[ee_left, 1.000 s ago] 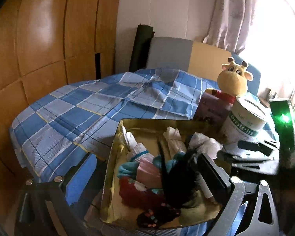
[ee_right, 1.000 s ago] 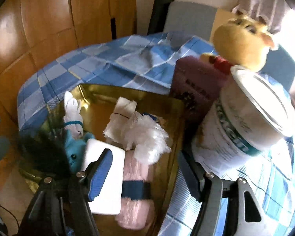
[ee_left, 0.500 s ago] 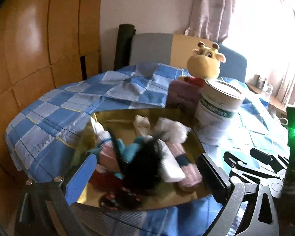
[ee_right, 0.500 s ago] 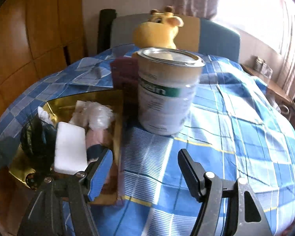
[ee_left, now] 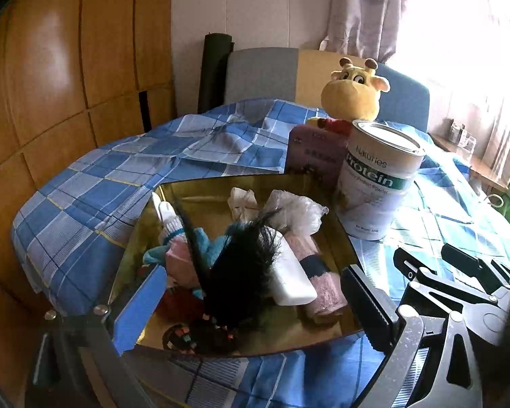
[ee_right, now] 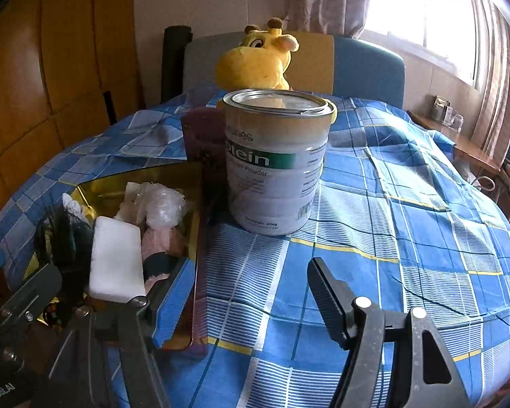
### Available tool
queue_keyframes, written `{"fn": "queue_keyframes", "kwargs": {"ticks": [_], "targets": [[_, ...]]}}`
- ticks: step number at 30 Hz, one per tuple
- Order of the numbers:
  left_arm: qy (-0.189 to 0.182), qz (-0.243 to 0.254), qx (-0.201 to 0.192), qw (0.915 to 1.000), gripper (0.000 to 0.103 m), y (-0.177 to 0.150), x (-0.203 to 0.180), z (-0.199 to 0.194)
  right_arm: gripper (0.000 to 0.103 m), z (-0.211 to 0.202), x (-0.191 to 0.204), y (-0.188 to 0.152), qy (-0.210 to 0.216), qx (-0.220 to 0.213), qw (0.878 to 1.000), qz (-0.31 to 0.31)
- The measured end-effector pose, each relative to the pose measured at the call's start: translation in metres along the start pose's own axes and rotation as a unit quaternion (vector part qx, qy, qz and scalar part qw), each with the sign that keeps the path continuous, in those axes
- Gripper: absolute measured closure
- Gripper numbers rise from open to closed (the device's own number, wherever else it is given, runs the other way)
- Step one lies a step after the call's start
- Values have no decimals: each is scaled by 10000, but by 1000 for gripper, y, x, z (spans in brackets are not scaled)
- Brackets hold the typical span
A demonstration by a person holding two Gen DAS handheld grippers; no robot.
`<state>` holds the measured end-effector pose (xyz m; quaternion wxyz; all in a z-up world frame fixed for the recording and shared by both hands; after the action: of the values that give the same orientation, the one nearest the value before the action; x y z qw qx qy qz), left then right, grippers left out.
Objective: Organize soft objects
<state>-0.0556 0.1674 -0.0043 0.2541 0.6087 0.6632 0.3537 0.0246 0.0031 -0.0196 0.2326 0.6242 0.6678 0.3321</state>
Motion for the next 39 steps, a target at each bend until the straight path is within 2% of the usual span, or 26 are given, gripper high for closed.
{"fn": "queue_keyframes", "kwargs": {"ticks": [39], "targets": [[-39,-182,45,9998,0,-1,13,1,33,3,10,-4,54,90,9999,-88]]}}
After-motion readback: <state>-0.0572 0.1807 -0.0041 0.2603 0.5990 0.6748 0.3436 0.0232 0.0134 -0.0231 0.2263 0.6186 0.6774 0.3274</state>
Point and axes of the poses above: each gripper's, at about its wrist camera, not at the fingertips, and z roughly the way its jaws point, x to its left, y to its top, the point moved 1 cm from there along z, roughly the way its jaws point, and after that the axes turned 8 degrees about z, right-handed, at the moved point
